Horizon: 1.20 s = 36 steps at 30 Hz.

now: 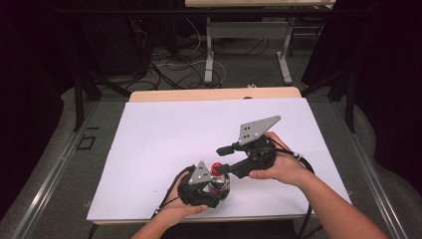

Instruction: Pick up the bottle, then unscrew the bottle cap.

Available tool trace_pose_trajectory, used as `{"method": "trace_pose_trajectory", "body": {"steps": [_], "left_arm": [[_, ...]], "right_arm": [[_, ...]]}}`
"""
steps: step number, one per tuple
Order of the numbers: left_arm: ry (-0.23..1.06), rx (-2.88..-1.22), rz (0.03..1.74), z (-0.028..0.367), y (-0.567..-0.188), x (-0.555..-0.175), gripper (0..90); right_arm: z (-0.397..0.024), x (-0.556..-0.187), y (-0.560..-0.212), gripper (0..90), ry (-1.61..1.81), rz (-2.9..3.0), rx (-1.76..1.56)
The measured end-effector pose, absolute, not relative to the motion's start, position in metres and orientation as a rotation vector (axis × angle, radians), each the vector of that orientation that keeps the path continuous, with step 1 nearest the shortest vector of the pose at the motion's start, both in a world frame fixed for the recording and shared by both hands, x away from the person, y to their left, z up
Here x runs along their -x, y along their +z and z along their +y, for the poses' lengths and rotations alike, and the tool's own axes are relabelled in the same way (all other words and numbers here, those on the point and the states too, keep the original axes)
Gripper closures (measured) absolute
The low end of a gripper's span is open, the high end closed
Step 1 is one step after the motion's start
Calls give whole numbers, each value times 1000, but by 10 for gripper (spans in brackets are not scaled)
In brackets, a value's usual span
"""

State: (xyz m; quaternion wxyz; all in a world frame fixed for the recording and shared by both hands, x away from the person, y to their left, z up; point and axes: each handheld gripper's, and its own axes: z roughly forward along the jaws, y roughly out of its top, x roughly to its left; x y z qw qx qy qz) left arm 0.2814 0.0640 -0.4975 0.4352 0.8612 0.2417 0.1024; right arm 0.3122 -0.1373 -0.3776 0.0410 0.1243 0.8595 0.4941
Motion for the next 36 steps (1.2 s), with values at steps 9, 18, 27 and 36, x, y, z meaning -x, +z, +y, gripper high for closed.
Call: {"method": "trace_pose_trajectory", "body": {"steps": [9,18,27,36], "left_arm": [[287,-2131,638,64,-499,-282,292],[303,-2143,654,63,-500,-282,292],[295,-2140,659,62,-502,-281,292],[299,-2150,630,61,-501,-281,292]], "right_arm": [[-125,-281,-386,442,1286,2429,-699],[-114,-275,-402,545,1305,2404,-810],[-110,-275,-405,607,1273,2427,-810],[-119,-292,-399,610,1286,2592,-624]]}}
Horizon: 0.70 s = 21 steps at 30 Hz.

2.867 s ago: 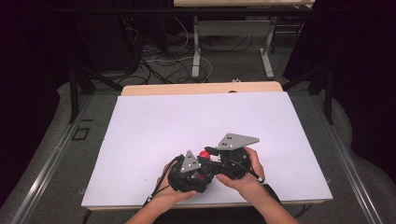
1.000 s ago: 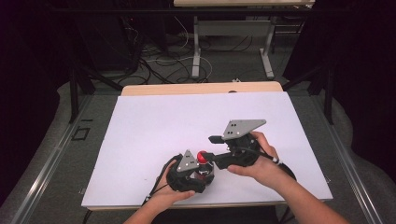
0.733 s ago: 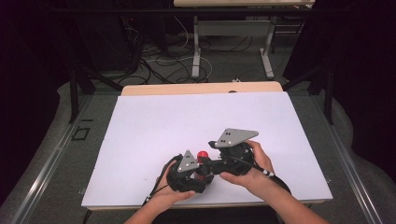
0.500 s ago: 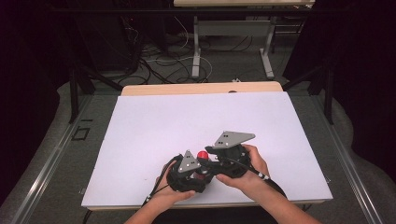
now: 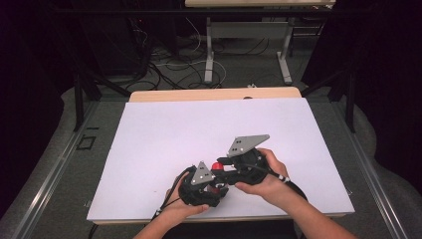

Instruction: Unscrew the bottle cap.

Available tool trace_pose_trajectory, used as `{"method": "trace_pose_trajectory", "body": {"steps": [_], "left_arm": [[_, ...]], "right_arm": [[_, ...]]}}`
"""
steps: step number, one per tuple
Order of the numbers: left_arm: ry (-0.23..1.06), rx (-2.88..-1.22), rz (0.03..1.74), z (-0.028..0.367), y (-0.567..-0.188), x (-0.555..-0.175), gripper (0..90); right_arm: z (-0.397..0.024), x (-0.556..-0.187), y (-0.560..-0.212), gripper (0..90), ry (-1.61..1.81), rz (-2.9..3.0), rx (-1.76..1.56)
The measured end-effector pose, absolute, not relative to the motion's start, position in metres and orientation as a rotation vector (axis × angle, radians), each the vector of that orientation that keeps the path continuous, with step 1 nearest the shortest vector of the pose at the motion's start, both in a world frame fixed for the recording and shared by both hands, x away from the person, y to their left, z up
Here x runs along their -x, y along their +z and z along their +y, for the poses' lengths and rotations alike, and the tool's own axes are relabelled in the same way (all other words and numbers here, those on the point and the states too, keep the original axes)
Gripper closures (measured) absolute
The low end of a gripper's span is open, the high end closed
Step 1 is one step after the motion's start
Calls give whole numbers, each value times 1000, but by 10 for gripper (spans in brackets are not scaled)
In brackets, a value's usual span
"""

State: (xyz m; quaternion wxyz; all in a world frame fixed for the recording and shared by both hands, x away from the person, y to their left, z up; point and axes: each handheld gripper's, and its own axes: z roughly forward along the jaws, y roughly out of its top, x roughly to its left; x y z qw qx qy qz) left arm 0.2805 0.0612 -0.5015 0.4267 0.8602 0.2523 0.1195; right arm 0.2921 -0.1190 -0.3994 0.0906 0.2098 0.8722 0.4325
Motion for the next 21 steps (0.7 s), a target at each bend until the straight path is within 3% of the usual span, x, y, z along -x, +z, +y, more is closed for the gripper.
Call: {"method": "trace_pose_trajectory", "body": {"steps": [15,19,21], "left_arm": [[210,-2163,559,57,-499,-275,292],[212,-2160,580,58,-499,-277,292],[228,-2156,587,60,-499,-278,292]], "right_arm": [[-128,-343,-389,608,1333,2909,302],[-126,-344,-388,605,1309,2914,316],[-127,-344,-387,540,1332,2937,212]]}}
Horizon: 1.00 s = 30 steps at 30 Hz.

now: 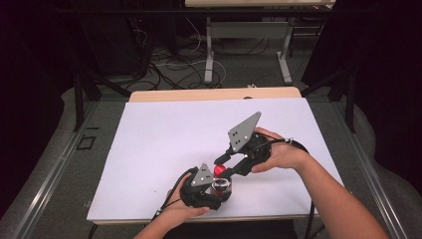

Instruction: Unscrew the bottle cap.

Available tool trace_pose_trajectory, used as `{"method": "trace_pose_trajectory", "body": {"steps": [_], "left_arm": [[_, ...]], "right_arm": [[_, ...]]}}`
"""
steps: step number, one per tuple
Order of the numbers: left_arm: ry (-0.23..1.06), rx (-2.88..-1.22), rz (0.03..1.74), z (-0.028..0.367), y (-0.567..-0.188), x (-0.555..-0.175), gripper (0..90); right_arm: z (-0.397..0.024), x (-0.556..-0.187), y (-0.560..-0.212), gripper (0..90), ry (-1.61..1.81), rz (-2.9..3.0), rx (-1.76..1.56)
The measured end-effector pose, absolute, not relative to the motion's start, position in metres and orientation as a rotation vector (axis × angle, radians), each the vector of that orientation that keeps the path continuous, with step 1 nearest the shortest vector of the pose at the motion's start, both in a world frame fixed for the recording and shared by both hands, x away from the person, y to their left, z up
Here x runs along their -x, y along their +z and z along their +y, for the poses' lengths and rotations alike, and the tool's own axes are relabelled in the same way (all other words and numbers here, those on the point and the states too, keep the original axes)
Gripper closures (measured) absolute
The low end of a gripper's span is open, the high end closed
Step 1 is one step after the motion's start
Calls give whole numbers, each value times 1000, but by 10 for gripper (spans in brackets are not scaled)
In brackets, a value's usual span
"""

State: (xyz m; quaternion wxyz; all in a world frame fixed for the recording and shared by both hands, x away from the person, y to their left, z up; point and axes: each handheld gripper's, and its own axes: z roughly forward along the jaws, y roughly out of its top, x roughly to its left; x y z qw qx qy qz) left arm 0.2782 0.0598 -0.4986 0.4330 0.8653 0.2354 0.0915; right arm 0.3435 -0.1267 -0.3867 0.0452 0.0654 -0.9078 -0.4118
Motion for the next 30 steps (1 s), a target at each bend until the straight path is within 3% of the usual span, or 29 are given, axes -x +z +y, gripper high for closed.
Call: {"method": "trace_pose_trajectory", "body": {"steps": [3,13,21,30], "left_arm": [[237,-2149,598,61,-498,-279,292],[268,-2131,645,60,-499,-279,293],[308,-2134,665,62,-497,-279,293],[315,-2143,654,62,-498,-279,293]], "right_arm": [[-129,-336,-381,487,-1321,-2768,37],[-122,-280,-380,536,-1521,-2858,862],[-113,-275,-394,543,-1508,-2862,1033],[-107,-276,-401,606,-1514,-2905,982]]}}
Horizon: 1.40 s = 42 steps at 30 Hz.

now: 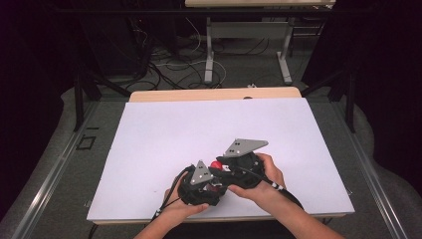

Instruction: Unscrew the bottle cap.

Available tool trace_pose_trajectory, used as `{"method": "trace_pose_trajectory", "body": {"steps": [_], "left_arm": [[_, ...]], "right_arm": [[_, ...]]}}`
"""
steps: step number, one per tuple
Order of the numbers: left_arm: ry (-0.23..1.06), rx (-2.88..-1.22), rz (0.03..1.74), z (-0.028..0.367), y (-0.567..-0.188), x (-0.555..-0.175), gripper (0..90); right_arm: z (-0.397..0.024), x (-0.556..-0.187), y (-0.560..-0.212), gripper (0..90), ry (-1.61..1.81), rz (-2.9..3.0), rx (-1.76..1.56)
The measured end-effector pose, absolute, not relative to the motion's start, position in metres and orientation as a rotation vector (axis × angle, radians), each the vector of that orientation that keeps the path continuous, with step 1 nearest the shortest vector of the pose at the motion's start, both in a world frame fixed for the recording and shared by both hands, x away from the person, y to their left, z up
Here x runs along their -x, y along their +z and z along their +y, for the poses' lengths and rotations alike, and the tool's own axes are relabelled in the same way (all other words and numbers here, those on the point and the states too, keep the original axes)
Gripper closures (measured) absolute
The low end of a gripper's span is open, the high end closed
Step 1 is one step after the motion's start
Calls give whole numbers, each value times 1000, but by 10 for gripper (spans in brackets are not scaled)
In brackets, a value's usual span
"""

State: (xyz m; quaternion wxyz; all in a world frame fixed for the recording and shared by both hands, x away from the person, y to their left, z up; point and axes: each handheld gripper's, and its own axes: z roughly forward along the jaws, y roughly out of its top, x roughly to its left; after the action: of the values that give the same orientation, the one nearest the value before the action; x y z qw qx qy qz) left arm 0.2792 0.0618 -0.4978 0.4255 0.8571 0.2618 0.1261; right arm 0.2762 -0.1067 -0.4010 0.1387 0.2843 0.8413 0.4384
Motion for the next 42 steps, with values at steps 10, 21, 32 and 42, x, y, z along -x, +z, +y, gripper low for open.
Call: {"method": "trace_pose_trajectory", "body": {"steps": [10,21,32,42], "left_arm": [[258,-2162,593,62,-496,-277,293],[218,-2175,477,55,-494,-269,293],[221,-2162,533,59,-494,-274,293],[285,-2142,648,63,-497,-280,293]], "right_arm": [[-121,-302,-395,612,1311,2681,-412],[-128,-335,-384,611,1309,2934,319],[-128,-333,-383,446,1309,2962,181],[-128,-299,-378,455,1297,2639,-482]]}}
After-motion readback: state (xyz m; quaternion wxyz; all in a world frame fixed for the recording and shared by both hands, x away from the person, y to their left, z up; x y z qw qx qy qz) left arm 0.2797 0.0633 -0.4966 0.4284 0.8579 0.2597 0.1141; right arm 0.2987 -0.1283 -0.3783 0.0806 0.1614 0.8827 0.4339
